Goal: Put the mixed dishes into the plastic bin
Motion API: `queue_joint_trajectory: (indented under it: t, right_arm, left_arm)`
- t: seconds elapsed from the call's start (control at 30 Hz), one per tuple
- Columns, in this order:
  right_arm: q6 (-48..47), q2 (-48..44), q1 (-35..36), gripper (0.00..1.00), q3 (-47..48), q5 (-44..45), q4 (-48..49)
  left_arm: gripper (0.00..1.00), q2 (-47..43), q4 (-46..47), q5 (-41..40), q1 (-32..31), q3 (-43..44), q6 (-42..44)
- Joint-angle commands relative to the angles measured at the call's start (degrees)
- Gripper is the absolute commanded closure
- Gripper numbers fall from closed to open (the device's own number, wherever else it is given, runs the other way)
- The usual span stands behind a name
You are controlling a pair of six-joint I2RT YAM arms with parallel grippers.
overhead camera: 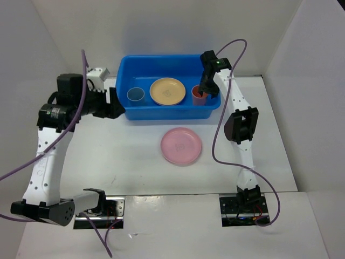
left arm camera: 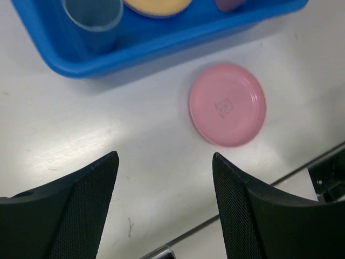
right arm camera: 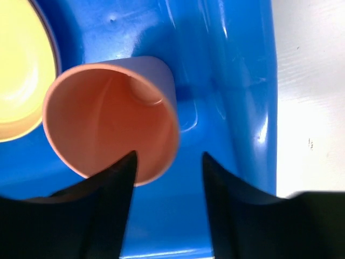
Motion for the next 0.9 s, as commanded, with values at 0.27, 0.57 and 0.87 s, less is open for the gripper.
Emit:
queue_joint_trajectory:
  t: [0.27, 0.57, 0.87]
  right_arm:
    - [-0.48, -21.79, 5.90, 0.17, 8.19, 3.75, -0.01]
    - [4.97, -44.05, 10.84, 0.12, -10.14, 10.61, 0.51]
    - [4.97, -63.57, 10.84, 0.11, -26.88, 7.81, 6.14]
  left_arm:
    - [0.42, -3.11, 20.38, 9.68, -8.54, -33.29, -12.23]
    - [0.42, 3.13, 41.83, -0.61, -21.28, -45.44, -33.51]
    - [0.35, 17.72, 47.46, -4.05, -25.86, -43.51, -36.85]
